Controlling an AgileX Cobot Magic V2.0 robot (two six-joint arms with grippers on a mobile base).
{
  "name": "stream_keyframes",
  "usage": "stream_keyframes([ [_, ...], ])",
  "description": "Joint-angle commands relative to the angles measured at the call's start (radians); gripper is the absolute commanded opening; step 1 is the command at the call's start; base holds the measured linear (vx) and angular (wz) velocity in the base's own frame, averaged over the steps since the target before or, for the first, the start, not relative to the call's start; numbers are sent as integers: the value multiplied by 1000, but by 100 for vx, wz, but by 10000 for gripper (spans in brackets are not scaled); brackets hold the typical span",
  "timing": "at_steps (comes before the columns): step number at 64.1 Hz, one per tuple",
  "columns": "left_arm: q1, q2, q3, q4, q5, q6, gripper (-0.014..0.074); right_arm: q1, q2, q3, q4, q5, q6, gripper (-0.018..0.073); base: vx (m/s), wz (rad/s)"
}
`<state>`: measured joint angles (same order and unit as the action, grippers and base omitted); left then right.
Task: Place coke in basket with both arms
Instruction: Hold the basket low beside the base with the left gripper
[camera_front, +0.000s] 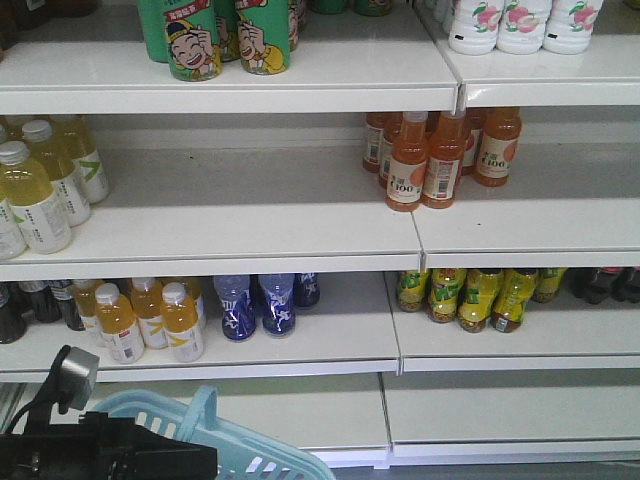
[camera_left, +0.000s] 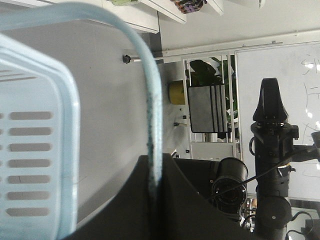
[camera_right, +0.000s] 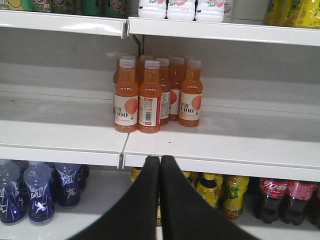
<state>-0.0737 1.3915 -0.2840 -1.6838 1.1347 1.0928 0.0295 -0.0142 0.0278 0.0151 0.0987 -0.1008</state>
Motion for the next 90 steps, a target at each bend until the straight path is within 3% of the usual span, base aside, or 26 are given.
stream_keyframes([
  [1,-3,-24,-15,-104,112,8,-8,1,-9,8,-1,-78,-5,-10,0,0],
  [41,-3,-24,-15,-104,48,8,-8,1,-9,8,-1,-78,-5,-10,0,0],
  [59,-3,-24,-15,-94,-47,8,-8,1,-9,8,-1,-78,-5,-10,0,0],
  [90,-3,-24,-15,-93,-50,8,-8,1,-9,8,-1,-78,-5,-10,0,0],
])
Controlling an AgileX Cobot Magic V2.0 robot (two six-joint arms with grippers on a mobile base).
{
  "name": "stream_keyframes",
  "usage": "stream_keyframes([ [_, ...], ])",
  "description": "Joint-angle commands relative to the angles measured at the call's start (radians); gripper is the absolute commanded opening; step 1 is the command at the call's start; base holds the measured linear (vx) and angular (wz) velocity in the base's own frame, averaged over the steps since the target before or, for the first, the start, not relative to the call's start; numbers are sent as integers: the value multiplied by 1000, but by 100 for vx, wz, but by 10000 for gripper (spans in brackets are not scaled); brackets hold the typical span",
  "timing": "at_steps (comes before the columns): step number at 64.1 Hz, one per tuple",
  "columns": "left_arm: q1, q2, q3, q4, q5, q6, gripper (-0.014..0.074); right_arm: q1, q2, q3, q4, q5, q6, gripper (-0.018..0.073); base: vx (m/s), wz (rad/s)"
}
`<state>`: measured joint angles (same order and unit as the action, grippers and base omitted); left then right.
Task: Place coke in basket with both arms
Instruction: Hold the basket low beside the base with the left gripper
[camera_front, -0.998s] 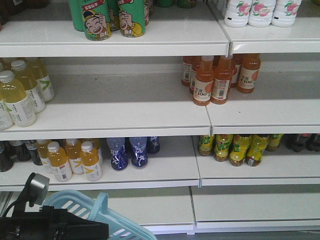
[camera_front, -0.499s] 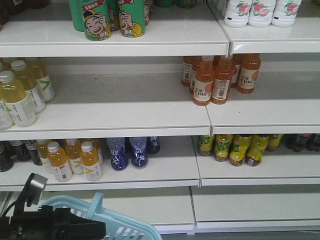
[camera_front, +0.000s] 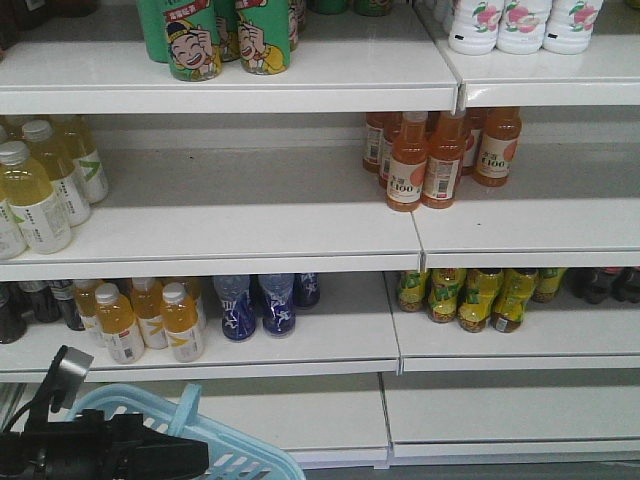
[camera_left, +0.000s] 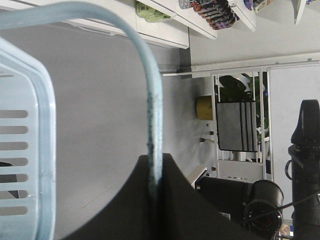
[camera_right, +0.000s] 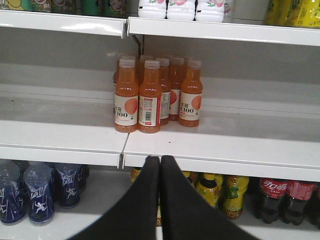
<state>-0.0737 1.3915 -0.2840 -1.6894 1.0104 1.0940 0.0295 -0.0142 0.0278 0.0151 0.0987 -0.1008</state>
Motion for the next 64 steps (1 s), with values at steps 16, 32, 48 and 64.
stream_keyframes([
  [16,-3,-24,-15,-87,74,7,-8,1,-9,8,-1,-78,-5,-10,0,0],
  [32,-3,-24,-15,-87,74,7,-8,1,-9,8,-1,-78,-5,-10,0,0],
  [48,-3,-24,-15,-87,74,7,-8,1,-9,8,-1,-78,-5,-10,0,0],
  [64,-3,-24,-15,-87,74,7,-8,1,-9,8,-1,-78,-5,-10,0,-2],
])
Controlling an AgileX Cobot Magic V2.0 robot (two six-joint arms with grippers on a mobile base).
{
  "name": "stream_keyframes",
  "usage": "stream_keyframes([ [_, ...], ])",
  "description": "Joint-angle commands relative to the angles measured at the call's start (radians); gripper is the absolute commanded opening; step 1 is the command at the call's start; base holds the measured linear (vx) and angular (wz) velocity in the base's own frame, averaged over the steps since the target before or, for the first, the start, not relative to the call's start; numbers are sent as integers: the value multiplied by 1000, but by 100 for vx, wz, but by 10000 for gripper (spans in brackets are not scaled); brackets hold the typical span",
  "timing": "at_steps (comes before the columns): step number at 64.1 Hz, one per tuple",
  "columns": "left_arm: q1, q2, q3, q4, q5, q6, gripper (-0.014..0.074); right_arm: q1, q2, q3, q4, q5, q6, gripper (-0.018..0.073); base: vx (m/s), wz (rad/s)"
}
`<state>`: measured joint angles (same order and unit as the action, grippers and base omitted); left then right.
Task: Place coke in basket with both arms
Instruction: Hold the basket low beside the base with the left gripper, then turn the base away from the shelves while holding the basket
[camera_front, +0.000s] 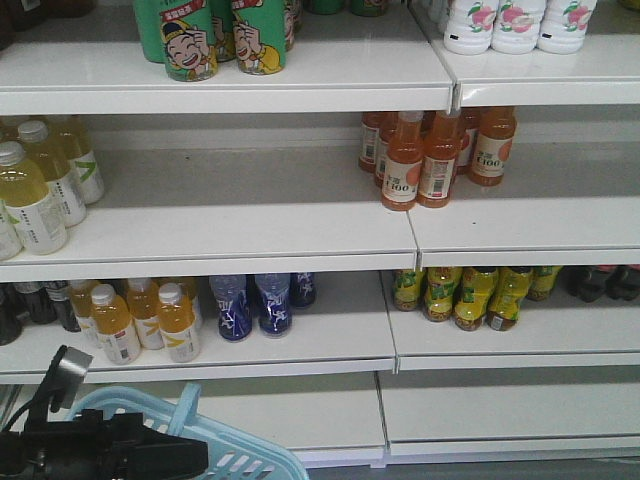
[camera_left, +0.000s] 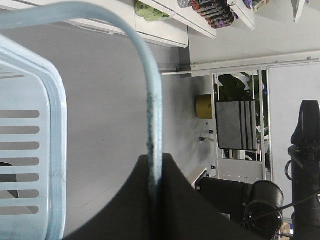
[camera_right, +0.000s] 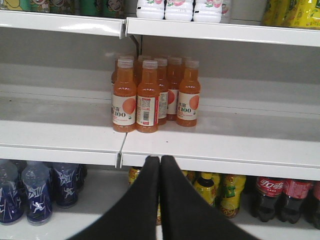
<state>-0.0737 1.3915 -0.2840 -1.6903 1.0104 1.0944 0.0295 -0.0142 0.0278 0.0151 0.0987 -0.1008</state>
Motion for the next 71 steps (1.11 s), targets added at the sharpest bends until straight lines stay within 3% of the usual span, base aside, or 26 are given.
stream_keyframes([
  [1,-3,-24,-15,-87,74,7,-8,1,-9,8,-1,-78,-5,-10,-1,-7],
  [71,-3,-24,-15,-87,74,7,-8,1,-9,8,-1,-78,-5,-10,-2,-28],
])
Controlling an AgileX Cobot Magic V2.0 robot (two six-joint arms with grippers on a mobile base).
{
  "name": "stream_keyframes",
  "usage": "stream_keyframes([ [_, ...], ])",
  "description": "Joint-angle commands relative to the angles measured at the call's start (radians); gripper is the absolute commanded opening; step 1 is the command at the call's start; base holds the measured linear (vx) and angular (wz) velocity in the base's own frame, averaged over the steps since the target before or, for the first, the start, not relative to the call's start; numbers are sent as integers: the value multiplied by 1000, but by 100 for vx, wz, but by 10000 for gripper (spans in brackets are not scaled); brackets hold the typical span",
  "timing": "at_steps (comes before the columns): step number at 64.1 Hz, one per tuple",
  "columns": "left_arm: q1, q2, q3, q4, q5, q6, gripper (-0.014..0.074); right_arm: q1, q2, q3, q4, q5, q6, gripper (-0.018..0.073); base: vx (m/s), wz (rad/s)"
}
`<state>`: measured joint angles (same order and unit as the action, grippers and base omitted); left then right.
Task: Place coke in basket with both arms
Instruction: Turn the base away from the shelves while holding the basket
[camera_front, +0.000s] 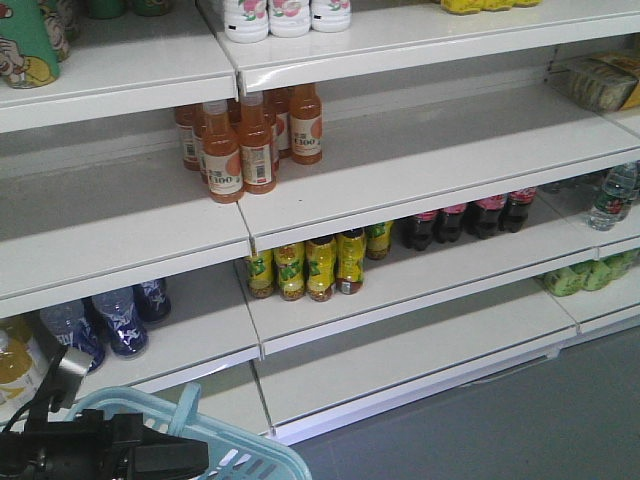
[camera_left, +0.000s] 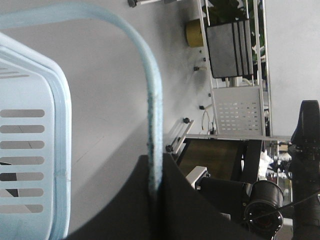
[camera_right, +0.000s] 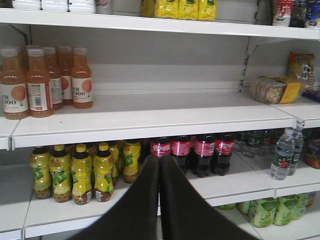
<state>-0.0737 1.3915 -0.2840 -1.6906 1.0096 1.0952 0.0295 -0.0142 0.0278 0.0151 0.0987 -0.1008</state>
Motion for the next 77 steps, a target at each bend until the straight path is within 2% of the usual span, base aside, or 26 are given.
stream_keyframes([
  [1,-3,-24,-15,-86,75,6,-8,1,-9,8,-1,-78,-5,-10,-2,-27],
  [77,-3,-24,-15,-86,75,6,-8,1,-9,8,-1,-78,-5,-10,-2,-25],
])
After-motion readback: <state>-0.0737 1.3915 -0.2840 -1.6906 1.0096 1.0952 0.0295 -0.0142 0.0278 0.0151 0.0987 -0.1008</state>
